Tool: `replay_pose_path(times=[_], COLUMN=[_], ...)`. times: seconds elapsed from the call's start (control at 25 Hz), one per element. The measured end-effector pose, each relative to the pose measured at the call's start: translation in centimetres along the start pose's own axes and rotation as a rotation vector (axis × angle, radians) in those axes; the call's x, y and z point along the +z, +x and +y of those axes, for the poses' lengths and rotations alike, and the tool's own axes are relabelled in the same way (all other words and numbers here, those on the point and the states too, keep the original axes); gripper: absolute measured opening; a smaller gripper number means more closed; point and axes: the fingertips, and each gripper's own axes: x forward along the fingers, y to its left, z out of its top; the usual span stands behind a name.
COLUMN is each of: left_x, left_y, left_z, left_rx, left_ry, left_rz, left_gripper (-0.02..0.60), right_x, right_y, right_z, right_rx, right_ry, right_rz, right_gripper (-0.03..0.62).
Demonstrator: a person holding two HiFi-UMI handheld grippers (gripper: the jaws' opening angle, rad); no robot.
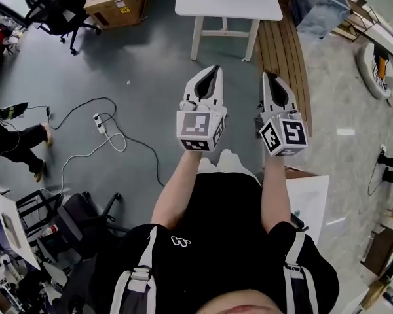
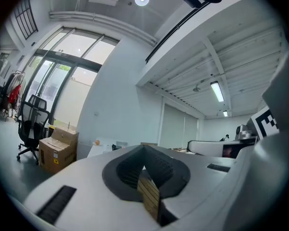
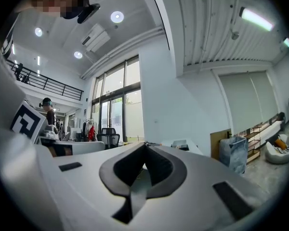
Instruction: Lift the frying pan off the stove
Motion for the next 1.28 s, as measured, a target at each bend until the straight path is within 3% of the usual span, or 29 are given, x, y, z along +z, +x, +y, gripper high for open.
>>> replay_pose_path(times=[0.28, 0.56, 0.76, 1.04, 1.16, 1.28], left_x=[1.5, 2.7, 1.4, 2.8, 2.1, 0.9], left_y=[5.3, 13.2, 21.1, 36.0, 41.4, 44.9], left_z=[1.5, 6.2, 8.8, 12.3, 12.4, 12.6], left_rx=[-0.003, 0.04, 0.065, 0.08, 0.077, 0.088], left_ry=[0.014, 0.022, 0.004, 0.056, 0.044, 0.029], left_rz=[-0.037, -0.065, -0.037, 0.013, 0.032, 0.067], left_gripper=[0.012, 0.012, 0.012, 0.012, 0.012, 0.012], right_x=[1.7, 2.7, 2.5, 3.9, 3.4, 2.9], right_y=[4.7, 14.2, 21.2, 34.1, 37.4, 39.9], right_z=[-3.4, -7.0, -12.6, -21.1, -25.5, -28.4], right_rx=[0.0, 0.041, 0.048, 0.047, 0.046, 0.05], right_ry=[-0.002, 0.003, 0.042, -0.014, -0.002, -0.061], right_rz=[-0.053, -0.093, -0.097, -0.053, -0.037, -0.004], right_gripper=[0.003, 0.003, 0.003, 0.005, 0.003, 0.005])
